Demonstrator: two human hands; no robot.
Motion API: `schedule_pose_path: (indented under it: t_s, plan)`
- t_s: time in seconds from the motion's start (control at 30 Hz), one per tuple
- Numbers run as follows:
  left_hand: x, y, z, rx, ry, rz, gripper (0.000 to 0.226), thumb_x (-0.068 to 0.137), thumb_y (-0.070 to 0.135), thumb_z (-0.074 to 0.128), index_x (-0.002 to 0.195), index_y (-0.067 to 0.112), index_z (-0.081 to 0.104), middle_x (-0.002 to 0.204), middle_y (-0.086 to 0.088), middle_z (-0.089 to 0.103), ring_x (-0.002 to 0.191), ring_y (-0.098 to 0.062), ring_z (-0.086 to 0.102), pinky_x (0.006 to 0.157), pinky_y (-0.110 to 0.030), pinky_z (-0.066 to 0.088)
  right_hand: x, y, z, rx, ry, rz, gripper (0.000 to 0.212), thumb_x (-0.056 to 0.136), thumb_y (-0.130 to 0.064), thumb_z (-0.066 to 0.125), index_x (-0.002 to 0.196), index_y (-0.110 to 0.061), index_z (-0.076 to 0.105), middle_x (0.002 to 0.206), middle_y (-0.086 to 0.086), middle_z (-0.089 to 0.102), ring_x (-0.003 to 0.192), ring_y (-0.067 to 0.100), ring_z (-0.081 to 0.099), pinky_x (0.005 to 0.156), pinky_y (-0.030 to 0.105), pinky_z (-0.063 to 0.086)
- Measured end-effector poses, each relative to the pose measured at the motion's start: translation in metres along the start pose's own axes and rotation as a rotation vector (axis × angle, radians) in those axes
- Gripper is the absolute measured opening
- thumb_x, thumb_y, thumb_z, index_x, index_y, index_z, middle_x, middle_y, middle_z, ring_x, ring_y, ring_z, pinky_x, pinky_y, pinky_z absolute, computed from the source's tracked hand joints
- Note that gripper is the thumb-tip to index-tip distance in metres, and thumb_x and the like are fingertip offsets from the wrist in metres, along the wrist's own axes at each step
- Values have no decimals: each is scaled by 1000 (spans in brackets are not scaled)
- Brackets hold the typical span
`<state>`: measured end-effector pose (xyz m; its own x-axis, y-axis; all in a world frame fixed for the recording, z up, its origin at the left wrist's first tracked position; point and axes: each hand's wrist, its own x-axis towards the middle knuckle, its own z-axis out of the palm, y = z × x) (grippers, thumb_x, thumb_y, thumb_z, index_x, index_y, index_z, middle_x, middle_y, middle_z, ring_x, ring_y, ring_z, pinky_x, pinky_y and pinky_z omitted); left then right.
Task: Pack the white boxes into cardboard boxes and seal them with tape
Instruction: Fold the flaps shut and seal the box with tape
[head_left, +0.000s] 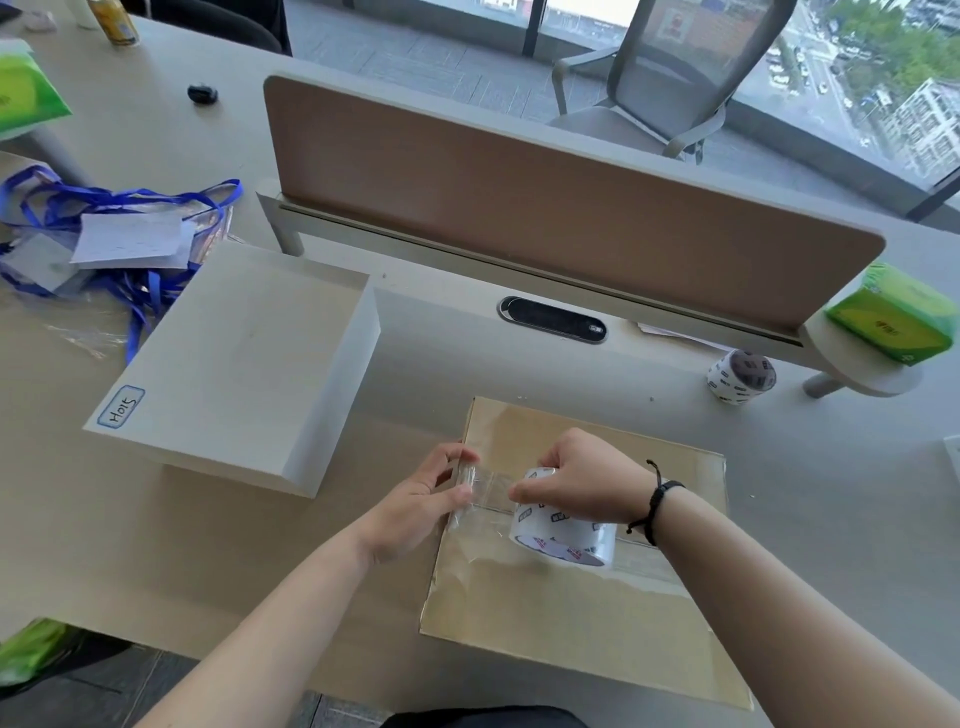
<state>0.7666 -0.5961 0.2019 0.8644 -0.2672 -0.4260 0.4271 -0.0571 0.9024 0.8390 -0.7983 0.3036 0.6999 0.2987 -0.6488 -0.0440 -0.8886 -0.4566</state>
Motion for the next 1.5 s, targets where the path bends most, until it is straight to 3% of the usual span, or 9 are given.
schedule_pose_path:
  t_s: [0.17,0.27,0.4,0.73,0.9,1.0,1.1,1.27,1.5]
  plan:
    - [-1,5,1,12,-7,2,28,101,21,56,124,37,53,124,6,57,111,-6,53,100,-19,44,-3,-6,2,-138,49,-6,54,77,-39,71,52,-18,27,49,-3,30,45,18,31,43,25,23]
    - [-1,10,7,56,76,16,18,104,25,53,121,32,53,95,3,57,79,-5,54,78,-12,46,-2,-6,3,-168,67,-10,54,76,-40,70,54,-19,26,51,-2,28,47,19,30,44,26,21]
    - [2,13,22,173,271,17,11,102,35,56,112,36,52,81,8,56,55,-7,49,61,-24,44,-1,-7,2,-171,75,-19,54,76,-42,70,53,-19,26,51,-3,28,49,21,29,46,27,21]
    - [0,12,34,347,335,6,37,104,48,41,140,54,32,108,49,47,112,-4,58,91,-33,44,-11,33,-11,208,-71,-191,59,73,-62,76,51,-17,45,58,1,36,54,17,33,54,29,24]
    - [5,15,38,376,407,-63,38,106,44,35,141,57,26,135,10,60,114,-18,62,92,-38,46,-16,54,-5,403,-75,-228,54,65,-65,76,52,-16,55,59,2,45,57,17,40,54,29,27]
    - [13,29,42,343,480,-176,49,105,47,34,152,49,19,124,12,63,100,-8,62,93,-38,45,-13,49,-2,432,-83,-258,53,66,-63,76,55,-14,59,59,3,48,56,17,44,54,30,29]
    - [24,36,48,405,523,-268,55,104,53,27,156,36,21,131,2,61,126,-27,55,105,-42,40,-10,42,-2,415,-106,-284,51,76,-55,76,48,-20,51,55,1,47,53,17,42,51,27,28]
    - [34,31,54,483,553,-308,47,104,55,15,126,30,49,119,-2,65,117,-31,57,101,-48,42,-4,42,-8,326,-96,-274,62,85,-47,75,44,-21,36,50,-5,33,51,18,30,49,29,21]
    - [41,19,43,377,520,-314,61,100,64,14,149,36,38,151,2,49,141,-26,43,117,-47,30,-3,48,-15,247,-125,-278,59,85,-45,75,46,-19,39,49,-4,36,47,16,32,46,26,23]
